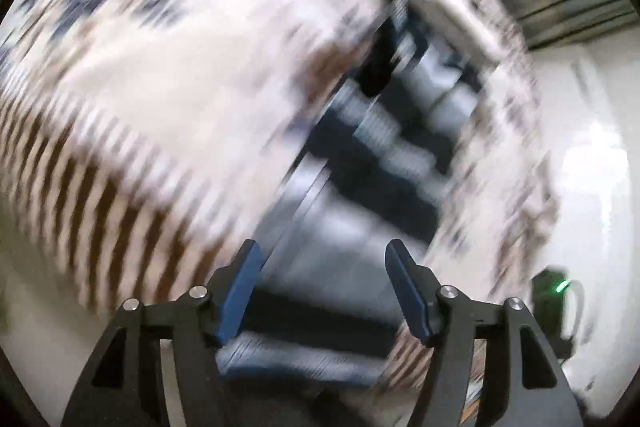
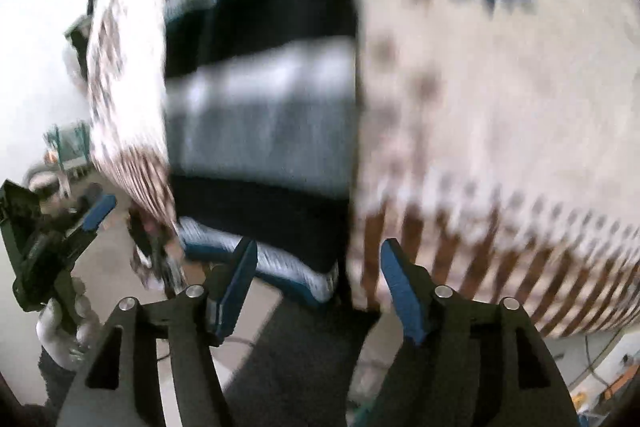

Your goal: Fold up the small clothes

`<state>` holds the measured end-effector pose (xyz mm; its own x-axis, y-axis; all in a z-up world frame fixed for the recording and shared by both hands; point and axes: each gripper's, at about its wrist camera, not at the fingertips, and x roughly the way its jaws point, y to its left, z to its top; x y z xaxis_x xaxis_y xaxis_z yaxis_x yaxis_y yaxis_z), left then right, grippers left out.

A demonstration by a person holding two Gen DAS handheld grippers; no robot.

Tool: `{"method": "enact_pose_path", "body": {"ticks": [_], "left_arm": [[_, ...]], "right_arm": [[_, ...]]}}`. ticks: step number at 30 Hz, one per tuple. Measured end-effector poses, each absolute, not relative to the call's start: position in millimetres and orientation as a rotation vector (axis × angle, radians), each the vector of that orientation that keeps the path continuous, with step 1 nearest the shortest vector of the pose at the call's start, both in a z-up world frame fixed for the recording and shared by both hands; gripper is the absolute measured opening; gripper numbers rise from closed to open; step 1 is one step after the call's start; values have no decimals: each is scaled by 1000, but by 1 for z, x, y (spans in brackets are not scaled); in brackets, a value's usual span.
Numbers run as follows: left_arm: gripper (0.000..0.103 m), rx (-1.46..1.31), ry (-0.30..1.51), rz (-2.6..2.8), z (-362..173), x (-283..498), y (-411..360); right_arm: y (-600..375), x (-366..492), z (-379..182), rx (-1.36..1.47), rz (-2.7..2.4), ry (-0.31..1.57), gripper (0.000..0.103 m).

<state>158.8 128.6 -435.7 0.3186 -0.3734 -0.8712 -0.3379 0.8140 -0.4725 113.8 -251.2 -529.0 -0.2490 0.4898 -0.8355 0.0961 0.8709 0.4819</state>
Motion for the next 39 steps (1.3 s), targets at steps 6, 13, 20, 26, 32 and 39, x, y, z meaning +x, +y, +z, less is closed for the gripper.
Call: {"method": "enact_pose_path", "body": {"ticks": [6,13,20,26,32,39], "left_arm": [[62,-660,1175,-147,-455,346,113],[60,-533,1296,-247,-532,492,84],[8,-588,1221,-332,-539,499,106],[9,-641,1265,-319,-562,506,123],[14,-695,1324,-358,-561,510,126],[41,-736,1330,-404,-535,454,127]], "right_arm": [[-266,237,-513,506,284,1647,67],[-268,400,-519,644,152,1447,67],[-284,492,-550,872,106,1384,63],[-283,516,-566,949,109,1376,8],[-277,538,-573,852,58,1469,12],[-283,478,-542,910,105,1420,50]]}}
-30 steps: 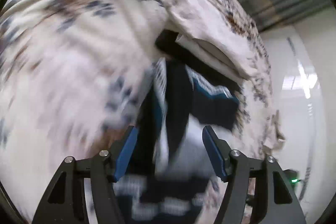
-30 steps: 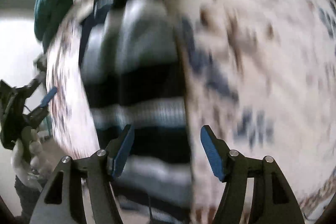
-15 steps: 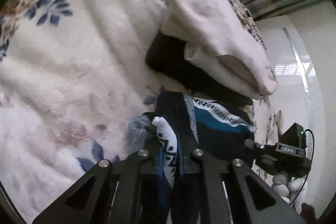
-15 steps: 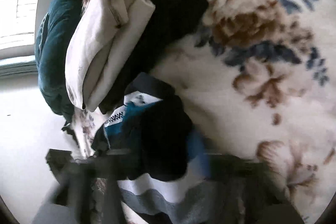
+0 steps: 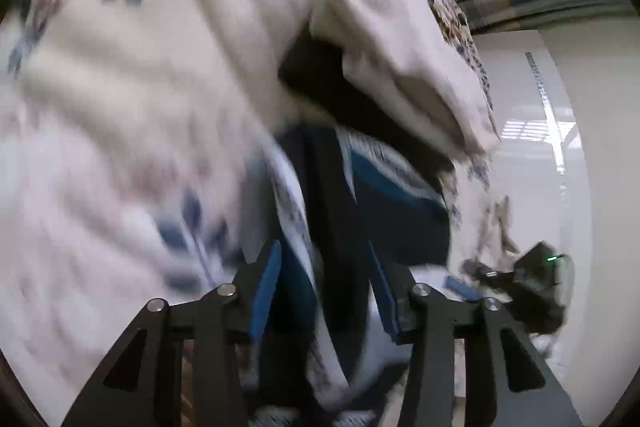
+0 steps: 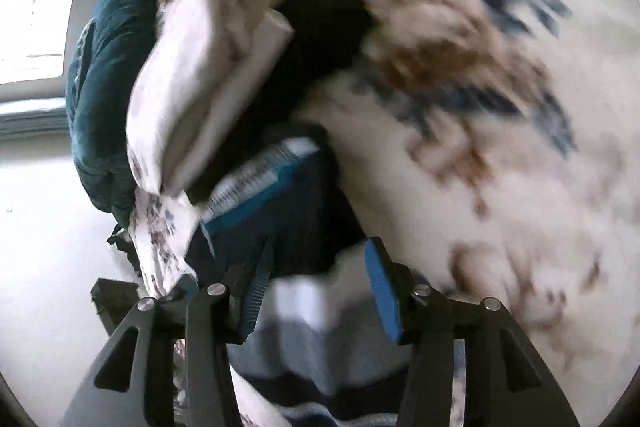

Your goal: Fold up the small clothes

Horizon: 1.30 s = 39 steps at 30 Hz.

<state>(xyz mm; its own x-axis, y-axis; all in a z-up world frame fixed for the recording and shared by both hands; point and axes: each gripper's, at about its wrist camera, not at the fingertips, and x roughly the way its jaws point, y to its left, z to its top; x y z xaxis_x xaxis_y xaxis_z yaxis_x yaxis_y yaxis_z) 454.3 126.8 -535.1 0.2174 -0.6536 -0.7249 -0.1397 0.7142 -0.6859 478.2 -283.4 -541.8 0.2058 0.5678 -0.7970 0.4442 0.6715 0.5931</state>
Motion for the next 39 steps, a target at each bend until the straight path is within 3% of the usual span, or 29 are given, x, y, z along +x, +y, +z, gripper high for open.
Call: {"method": "enact_pose_path", "body": {"ticks": [3,4,5,7,8,9,15,16,19,20,21,22,23,24,36,38,39], "left_arm": [[38,-690,1355,-409,-544,439,107],[28,-671,1351,-397,-545,439,101],[9,-656,1343,-381,-547,438,97],[8,-663,1333,-360,-547,441,102],[8,-651,1319,-336,-545,442,106],[8,-646,1318,-331,-545,443,108],[9,-622,1338,-346,-550,444,110],[13,-638,1343,-357,-550,443,113],[22,-641,1354,-363,-537,434,117],[30,-645,1345,-379,-530,423,123],[37,-646,1345,-383,-527,415,124],[50,-629,1351,-375,-522,397,127],[55,-614,1358,-364,-521,383,127],[55,-612,1374,-365,-521,368,126],[55,-408,1600,-298,-554,189,87],[52,-373,1593,-297,-555,173,81],[36,-337,1558,-281,-551,164,78]], "right_arm": [[-285,438,-566,951,77,1473,50],[-280,432,-579,973,68,1494,50],[-278,422,-590,997,68,1519,50],[-268,413,-611,1046,83,1562,49],[-260,411,-615,1054,91,1556,30],[-254,410,-616,1042,92,1543,3],[-253,410,-598,960,-39,1478,2],[-252,410,-600,959,-36,1486,2],[-244,411,-600,928,5,1545,3],[-242,410,-594,917,4,1544,9],[-240,409,-589,898,8,1539,23],[-238,405,-580,886,29,1531,33],[-236,398,-571,883,51,1525,49],[-241,390,-566,882,62,1525,54],[-225,212,-575,856,122,1763,54],[-226,177,-586,856,125,1809,60],[-219,163,-593,846,116,1838,61]]}}
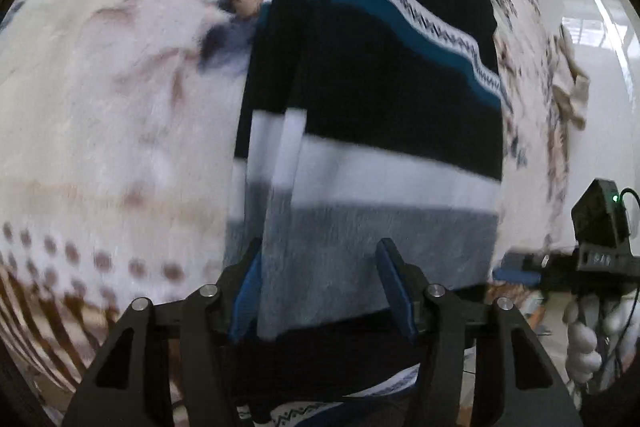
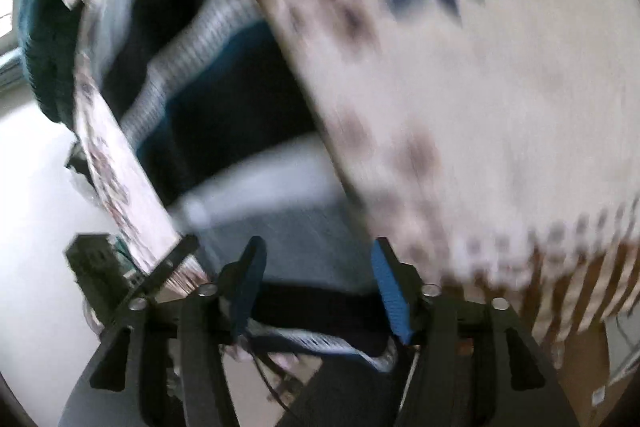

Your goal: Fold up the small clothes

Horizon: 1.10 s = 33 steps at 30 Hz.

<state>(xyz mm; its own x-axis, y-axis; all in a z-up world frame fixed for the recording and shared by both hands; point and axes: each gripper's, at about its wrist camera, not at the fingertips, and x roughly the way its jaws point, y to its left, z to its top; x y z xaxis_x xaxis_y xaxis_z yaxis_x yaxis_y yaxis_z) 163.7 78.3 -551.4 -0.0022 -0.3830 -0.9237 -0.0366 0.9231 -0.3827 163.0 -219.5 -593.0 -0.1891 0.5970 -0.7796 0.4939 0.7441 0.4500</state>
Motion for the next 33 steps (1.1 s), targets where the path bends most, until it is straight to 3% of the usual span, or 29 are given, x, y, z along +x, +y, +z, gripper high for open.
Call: {"method": "enact_pose_path", "body": {"ticks": [1,3,4,5,6,10,17,19,20,21,23,25,29,33], "left_arm": [[4,-307,1548,-256,-549,160,76],[5,-324,1514,-237,-539,156,81],[4,-329,1503,-228,-534,154,82],[4,-340,1492,-215,-527,153,87],[4,-358,1486,-213,-520,151,91],[4,-375,1476,-241,-502,143,104],[9,-421,1604,-184,-549,141,128],[14,-434,1608,-196,-539,147,129],[24,-417,1597,-188,-528,155,129],[28,-403,1583,-179,-520,163,127],[42,-432,1513,-217,-497,188,123],[53,-460,1420,-248,-474,235,112],[55,-471,1285,-264,-470,336,105],[55,-518,1261,-257,-498,432,101]], "right_arm": [[-213,148,-601,838,106,1871,61],[-200,121,-616,865,120,1925,60],[-200,109,-620,874,117,1938,54],[-196,98,-620,876,103,1927,19],[-189,95,-618,858,106,1917,9],[-170,87,-591,785,146,1850,8],[-140,90,-611,675,116,1938,9],[-136,99,-612,669,112,1971,17],[-135,105,-607,667,133,1973,26],[-137,112,-600,659,143,1959,42],[-145,133,-579,640,145,1885,53],[-152,160,-555,628,155,1782,54],[-170,238,-535,740,164,1616,54],[-206,341,-541,864,85,1428,54]]}}
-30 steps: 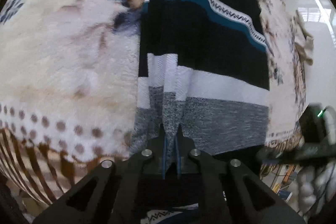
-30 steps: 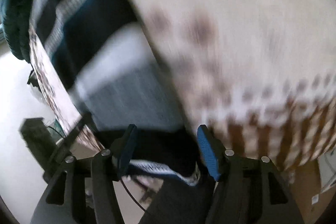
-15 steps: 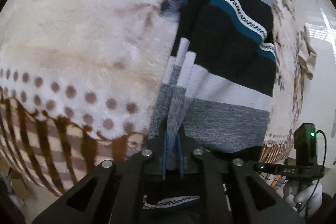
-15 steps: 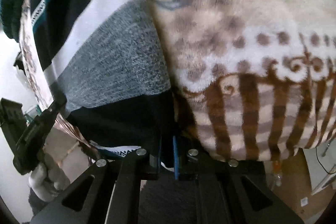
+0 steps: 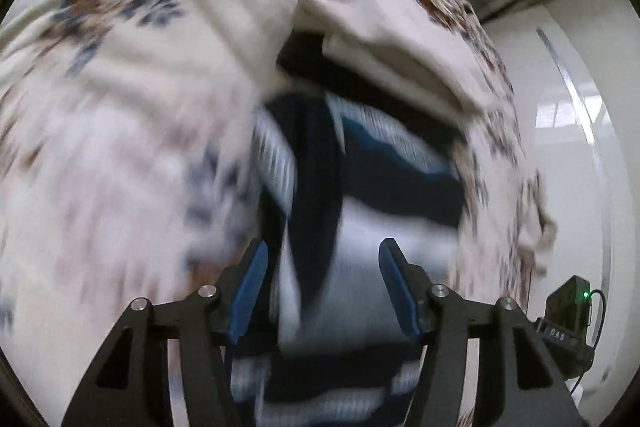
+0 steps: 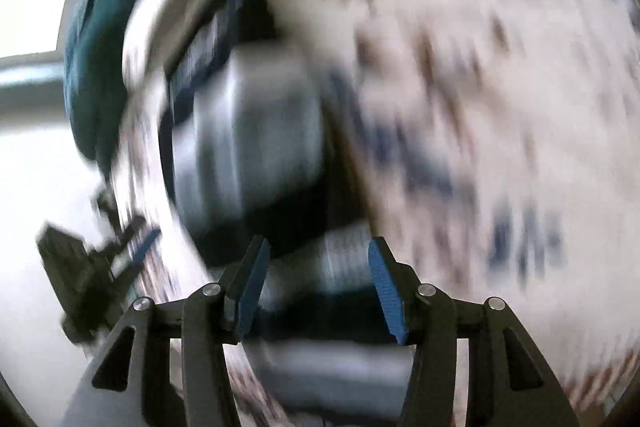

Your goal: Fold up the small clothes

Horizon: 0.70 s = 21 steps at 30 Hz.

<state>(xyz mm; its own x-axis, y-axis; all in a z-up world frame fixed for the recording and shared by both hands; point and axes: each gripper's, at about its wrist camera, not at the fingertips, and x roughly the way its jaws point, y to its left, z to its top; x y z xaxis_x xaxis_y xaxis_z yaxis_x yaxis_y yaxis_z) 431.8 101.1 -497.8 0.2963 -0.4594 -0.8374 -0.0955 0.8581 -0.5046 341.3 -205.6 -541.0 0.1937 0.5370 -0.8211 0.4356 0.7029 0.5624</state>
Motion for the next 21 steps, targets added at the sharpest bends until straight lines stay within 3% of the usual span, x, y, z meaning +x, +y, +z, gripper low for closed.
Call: {"method": "enact_pose_path", "body": {"ticks": [4,6,8,12,13,14,15,21], "left_arm": [[55,-525,1304,-226,-538,499,100],[53,-483,1314,-206,-553,520,97],[12,-445,1278,-208,-556,524,96],[12,-439,1245,-221,-555,517,99],[11,-444,1240,-225,-554,515,101],[11,-447,1239,-226,-553,515,102],[11,-450,1242,-222,-553,514,102],[11,-454,1271,-232,-558,522,108]], "right_arm": [[-236,426,-565,1017,14,1350,52],[-245,461,-581,1037,0,1366,46],[-243,495,-601,1034,27,1429,46],[-210,518,-629,1028,133,1532,45],[-201,520,-631,1042,172,1536,41],[-195,521,-631,1044,191,1527,14],[-191,523,-628,1029,195,1514,3],[-221,523,-609,933,-99,1404,0]]}}
